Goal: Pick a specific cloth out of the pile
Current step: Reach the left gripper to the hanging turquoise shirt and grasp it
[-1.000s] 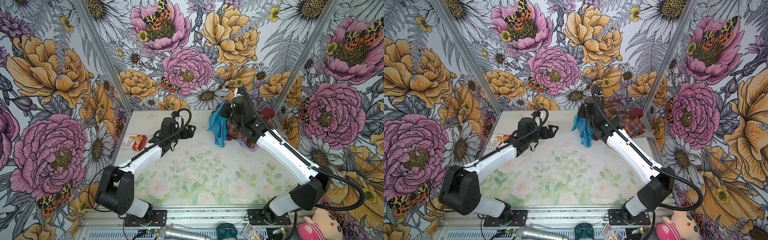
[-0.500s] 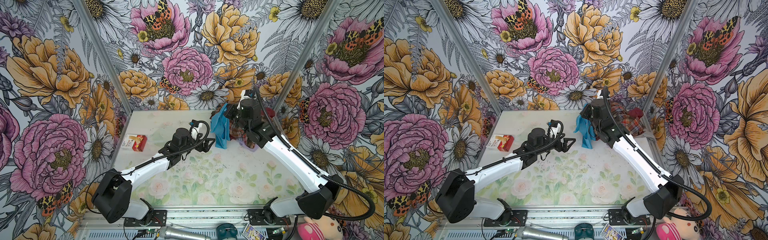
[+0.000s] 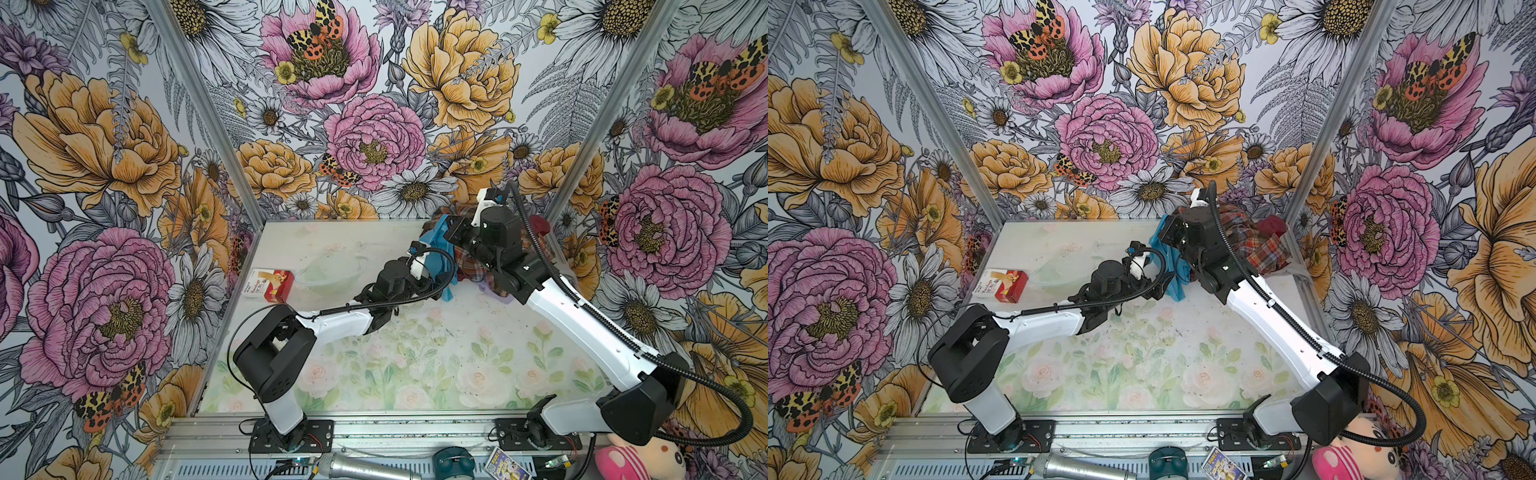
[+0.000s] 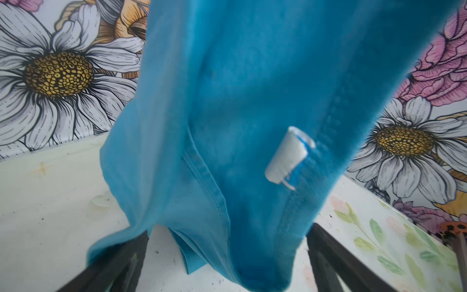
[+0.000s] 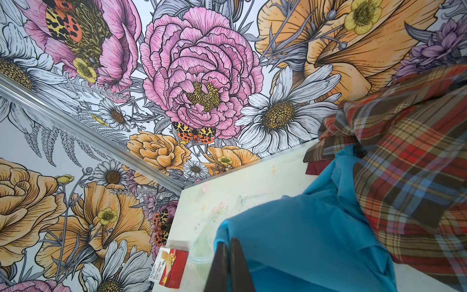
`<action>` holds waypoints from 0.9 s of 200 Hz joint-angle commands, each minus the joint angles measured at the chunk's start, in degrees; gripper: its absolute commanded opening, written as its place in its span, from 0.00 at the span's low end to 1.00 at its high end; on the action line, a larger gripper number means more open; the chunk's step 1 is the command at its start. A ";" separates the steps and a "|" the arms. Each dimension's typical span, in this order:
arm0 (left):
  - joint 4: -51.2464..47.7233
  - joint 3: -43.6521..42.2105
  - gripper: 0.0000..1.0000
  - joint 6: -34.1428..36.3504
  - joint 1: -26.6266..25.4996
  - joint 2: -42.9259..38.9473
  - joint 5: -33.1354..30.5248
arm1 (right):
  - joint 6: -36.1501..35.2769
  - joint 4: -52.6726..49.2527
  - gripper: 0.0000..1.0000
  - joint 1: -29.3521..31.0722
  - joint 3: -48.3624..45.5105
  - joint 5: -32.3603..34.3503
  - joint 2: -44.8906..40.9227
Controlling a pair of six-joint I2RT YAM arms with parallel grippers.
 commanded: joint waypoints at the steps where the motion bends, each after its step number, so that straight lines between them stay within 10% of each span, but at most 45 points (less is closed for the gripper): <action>1: 5.24 3.89 0.99 2.29 1.37 2.50 -5.62 | 0.99 3.31 0.00 -0.33 -0.57 -0.90 -3.04; 73: 6.64 10.53 0.94 3.20 4.98 8.22 2.08 | 2.39 3.44 0.00 -0.85 -2.48 -1.28 -2.39; 122: 10.29 10.18 0.00 -0.59 6.48 8.31 9.22 | 3.94 5.39 0.00 -2.50 -5.09 -1.83 -2.35; 180: 9.73 8.56 0.00 -5.68 9.14 3.89 14.05 | 5.87 8.22 0.00 -5.89 -10.11 -2.12 -2.80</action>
